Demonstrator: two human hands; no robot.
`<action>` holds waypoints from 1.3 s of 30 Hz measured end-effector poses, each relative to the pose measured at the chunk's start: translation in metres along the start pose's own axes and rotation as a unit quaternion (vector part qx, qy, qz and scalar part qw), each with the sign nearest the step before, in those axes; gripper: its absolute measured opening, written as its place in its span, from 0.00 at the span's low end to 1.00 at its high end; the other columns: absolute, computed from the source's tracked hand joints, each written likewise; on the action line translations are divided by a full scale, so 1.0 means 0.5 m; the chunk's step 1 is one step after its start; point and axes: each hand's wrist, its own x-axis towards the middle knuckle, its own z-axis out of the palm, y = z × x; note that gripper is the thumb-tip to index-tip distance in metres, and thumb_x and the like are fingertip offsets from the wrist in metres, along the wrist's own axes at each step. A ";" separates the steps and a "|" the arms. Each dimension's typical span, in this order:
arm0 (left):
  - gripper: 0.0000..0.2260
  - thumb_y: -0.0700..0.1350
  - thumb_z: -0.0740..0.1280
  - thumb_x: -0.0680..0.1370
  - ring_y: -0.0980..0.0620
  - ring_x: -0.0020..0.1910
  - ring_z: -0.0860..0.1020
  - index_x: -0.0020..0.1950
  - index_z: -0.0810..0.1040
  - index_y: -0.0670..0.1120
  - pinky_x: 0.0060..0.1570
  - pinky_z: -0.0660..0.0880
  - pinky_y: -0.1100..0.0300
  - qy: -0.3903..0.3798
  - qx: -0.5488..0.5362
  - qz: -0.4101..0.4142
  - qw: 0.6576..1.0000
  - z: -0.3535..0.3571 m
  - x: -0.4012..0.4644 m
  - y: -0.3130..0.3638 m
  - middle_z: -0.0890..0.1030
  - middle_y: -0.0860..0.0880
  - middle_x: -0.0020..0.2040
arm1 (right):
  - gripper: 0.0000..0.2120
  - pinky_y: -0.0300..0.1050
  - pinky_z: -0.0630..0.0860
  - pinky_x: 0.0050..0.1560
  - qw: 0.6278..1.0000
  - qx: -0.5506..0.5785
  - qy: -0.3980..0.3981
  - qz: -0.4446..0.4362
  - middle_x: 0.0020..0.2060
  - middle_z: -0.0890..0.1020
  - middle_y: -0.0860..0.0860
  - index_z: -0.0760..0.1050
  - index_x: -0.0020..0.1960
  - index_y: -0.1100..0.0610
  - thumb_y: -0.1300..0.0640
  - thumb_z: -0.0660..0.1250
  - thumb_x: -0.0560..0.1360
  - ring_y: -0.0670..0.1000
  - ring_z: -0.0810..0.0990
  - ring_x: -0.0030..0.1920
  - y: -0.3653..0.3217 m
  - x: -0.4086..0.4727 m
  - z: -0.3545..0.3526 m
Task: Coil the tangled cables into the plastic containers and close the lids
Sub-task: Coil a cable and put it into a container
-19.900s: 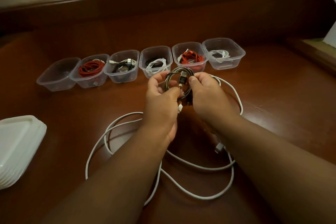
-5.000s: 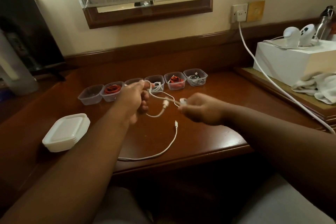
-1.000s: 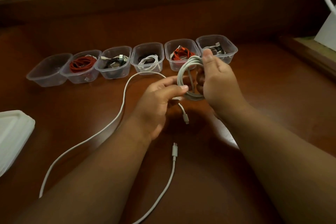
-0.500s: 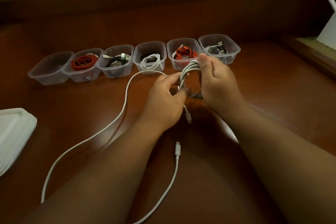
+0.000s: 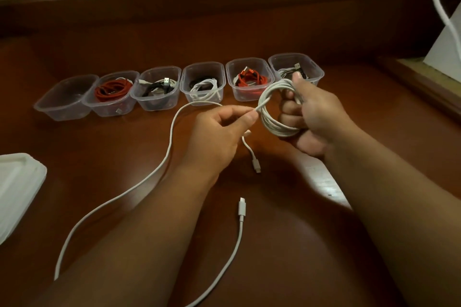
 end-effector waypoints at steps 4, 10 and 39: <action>0.02 0.47 0.74 0.75 0.62 0.45 0.82 0.42 0.85 0.54 0.46 0.74 0.66 0.059 -0.016 0.002 0.998 0.003 0.002 -0.003 0.85 0.56 0.42 | 0.24 0.37 0.65 0.28 0.995 0.080 -0.039 0.036 0.21 0.61 0.45 0.67 0.35 0.53 0.38 0.52 0.82 0.43 0.57 0.19 0.004 -0.010 0.007; 0.11 0.45 0.63 0.83 0.54 0.44 0.83 0.48 0.85 0.46 0.49 0.79 0.58 0.060 -0.171 -0.096 0.979 0.031 0.002 -0.008 0.86 0.46 0.44 | 0.19 0.43 0.65 0.40 0.992 0.107 -0.066 -0.011 0.27 0.65 0.48 0.69 0.42 0.55 0.43 0.55 0.83 0.45 0.63 0.26 0.030 -0.021 0.029; 0.27 0.46 0.73 0.76 0.61 0.62 0.75 0.74 0.68 0.52 0.59 0.74 0.67 0.089 0.076 0.107 0.987 0.006 0.006 -0.024 0.76 0.55 0.65 | 0.13 0.39 0.74 0.28 0.996 -0.080 -0.026 0.002 0.30 0.76 0.52 0.74 0.44 0.59 0.54 0.59 0.83 0.47 0.75 0.27 0.045 -0.007 0.034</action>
